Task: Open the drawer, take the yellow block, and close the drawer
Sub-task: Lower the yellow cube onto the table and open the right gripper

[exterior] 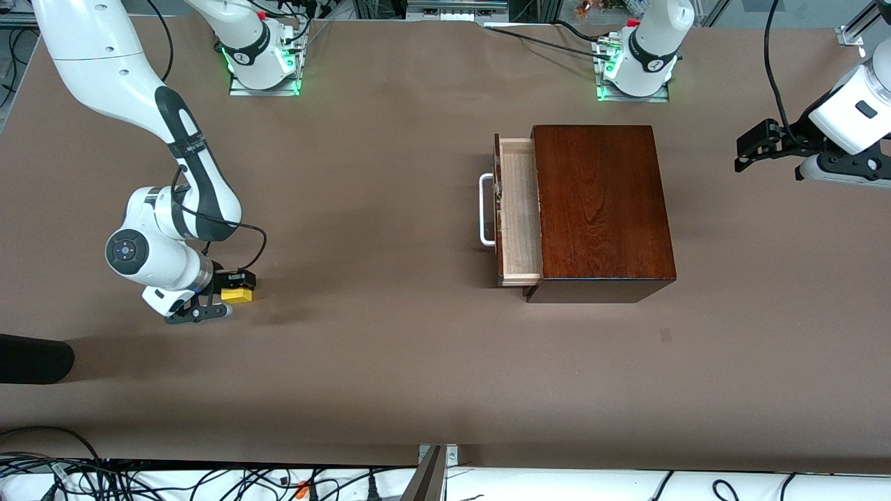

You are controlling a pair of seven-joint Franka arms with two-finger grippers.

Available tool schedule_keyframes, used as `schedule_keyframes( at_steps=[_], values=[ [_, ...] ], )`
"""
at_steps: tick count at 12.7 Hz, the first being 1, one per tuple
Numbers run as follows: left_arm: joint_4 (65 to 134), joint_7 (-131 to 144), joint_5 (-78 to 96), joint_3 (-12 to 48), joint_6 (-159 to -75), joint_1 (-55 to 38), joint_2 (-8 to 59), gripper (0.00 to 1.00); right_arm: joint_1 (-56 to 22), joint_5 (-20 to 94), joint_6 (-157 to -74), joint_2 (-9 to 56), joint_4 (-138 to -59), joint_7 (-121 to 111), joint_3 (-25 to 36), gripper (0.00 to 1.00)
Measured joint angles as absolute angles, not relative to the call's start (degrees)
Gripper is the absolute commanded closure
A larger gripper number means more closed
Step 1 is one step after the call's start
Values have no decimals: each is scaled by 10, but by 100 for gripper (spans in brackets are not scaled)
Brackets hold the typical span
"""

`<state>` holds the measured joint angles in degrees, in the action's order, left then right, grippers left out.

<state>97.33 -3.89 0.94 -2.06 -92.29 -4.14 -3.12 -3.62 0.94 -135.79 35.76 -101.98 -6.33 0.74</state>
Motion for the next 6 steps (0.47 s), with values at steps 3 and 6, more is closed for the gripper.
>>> schedule_keyframes(
  at_steps=[3, 6],
  values=[
    [973, -39, 9, -21, -923, -41, -31, 0, -36, 9, -1308, 304, -1001, -63, 9, 0],
    [973, -39, 9, -20, -923, -41, -32, 0, -37, 9, -1195, 193, -991, -59, 5, 0]
  ],
)
